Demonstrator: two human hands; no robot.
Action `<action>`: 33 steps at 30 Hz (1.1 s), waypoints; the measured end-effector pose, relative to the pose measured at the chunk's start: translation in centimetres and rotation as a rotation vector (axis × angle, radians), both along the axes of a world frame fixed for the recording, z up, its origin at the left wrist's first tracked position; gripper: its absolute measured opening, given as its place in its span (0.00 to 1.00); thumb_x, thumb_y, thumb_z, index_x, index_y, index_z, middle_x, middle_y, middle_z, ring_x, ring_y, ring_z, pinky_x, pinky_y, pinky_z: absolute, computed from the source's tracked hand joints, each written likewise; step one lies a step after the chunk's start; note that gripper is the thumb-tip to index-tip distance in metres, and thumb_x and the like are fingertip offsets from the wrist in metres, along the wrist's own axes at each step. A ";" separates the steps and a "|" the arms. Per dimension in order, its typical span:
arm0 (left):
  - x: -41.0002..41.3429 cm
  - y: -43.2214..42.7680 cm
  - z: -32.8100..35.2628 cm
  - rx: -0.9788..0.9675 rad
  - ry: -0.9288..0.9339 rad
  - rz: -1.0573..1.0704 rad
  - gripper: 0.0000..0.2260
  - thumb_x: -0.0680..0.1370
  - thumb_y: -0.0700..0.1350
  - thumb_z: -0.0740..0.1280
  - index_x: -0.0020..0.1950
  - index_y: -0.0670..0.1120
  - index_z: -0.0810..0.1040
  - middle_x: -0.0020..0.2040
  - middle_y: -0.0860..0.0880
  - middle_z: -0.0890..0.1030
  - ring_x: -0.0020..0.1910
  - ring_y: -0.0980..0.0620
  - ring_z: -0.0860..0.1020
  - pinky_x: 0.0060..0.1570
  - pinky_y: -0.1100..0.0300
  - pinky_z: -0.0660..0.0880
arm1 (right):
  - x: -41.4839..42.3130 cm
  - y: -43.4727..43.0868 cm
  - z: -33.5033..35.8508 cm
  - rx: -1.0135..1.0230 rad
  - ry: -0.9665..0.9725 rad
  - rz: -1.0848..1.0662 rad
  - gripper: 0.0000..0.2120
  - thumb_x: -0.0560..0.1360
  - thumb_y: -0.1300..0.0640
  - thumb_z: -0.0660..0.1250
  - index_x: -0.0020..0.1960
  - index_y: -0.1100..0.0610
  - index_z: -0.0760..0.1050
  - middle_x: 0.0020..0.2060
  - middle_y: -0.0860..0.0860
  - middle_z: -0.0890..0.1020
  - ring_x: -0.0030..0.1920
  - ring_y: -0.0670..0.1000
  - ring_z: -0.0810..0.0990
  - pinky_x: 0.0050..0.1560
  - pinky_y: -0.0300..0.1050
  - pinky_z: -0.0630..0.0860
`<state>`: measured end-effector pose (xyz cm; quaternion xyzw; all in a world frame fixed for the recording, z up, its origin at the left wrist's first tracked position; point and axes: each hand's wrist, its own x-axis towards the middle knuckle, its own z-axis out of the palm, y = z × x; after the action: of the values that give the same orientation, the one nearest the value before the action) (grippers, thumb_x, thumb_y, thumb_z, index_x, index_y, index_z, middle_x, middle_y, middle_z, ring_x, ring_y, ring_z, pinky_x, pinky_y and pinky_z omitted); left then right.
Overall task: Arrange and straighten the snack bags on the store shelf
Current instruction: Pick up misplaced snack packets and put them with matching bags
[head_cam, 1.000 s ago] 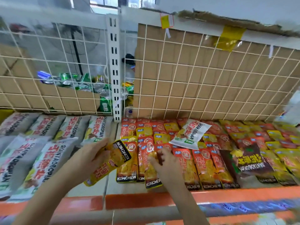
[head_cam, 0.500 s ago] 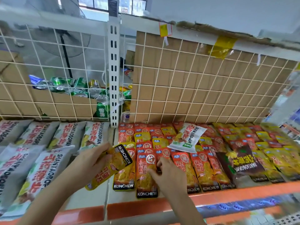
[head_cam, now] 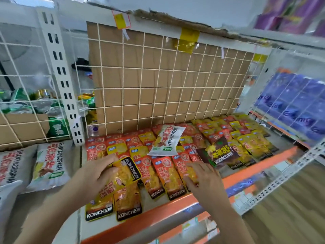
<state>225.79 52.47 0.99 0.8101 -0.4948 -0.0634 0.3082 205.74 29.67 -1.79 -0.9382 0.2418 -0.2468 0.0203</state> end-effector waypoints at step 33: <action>-13.3 -39.4 2.3 -0.098 -0.121 -0.251 0.08 0.74 0.56 0.62 0.51 0.58 0.69 0.39 0.66 0.73 0.42 0.65 0.73 0.38 0.73 0.64 | -7.3 -30.3 4.5 0.657 -0.064 0.361 0.10 0.70 0.44 0.70 0.49 0.45 0.75 0.34 0.34 0.78 0.37 0.39 0.76 0.36 0.30 0.69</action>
<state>212.49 13.03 3.28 0.7282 -0.6123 -0.0281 0.3065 198.45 -0.62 2.73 -0.9010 0.1380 -0.1776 0.3709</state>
